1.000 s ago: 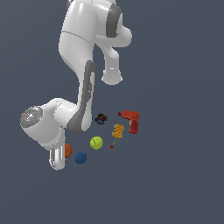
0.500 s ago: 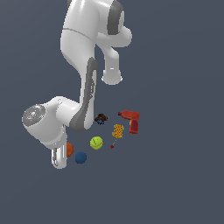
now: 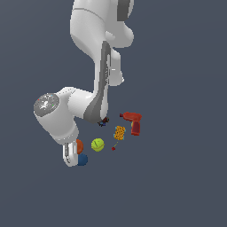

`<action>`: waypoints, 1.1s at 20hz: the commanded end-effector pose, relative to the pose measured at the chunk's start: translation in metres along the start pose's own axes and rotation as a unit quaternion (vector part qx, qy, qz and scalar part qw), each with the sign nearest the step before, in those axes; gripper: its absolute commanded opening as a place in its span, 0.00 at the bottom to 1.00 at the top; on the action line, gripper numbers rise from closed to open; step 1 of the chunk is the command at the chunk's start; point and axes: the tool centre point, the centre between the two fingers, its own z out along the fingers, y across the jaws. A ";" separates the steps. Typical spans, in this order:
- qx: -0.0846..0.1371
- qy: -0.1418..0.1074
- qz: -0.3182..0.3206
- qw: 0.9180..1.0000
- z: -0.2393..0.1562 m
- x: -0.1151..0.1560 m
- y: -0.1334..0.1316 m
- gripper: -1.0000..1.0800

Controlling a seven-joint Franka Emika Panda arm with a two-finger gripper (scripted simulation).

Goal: Pick up a designated object from a clutter of objects.

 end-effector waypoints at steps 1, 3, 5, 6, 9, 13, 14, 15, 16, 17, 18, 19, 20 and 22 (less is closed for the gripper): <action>0.002 0.000 -0.001 1.000 -0.019 -0.022 -0.004 0.00; 0.002 0.000 -0.001 1.000 -0.035 -0.041 -0.006 0.00; 0.002 0.000 -0.001 1.000 -0.051 -0.061 -0.009 0.00; 0.002 0.000 -0.001 1.000 -0.060 -0.071 -0.010 0.00; 0.002 0.001 0.000 1.000 -0.084 -0.101 -0.014 0.00; 0.001 0.001 0.000 1.000 -0.118 -0.140 -0.019 0.00; 0.001 0.001 0.000 1.000 -0.126 -0.150 -0.020 0.00; 0.001 0.002 0.000 1.000 -0.134 -0.160 -0.021 0.00; 0.001 0.002 0.000 1.000 -0.143 -0.170 -0.023 0.00; 0.001 0.002 0.000 1.000 -0.151 -0.180 -0.024 0.00; 0.001 0.002 0.000 1.000 -0.159 -0.190 -0.026 0.00; 0.001 0.002 0.000 1.000 -0.168 -0.200 -0.027 0.00; 0.001 0.002 0.000 1.000 -0.176 -0.209 -0.028 0.00; 0.001 0.002 0.000 1.000 -0.193 -0.229 -0.031 0.00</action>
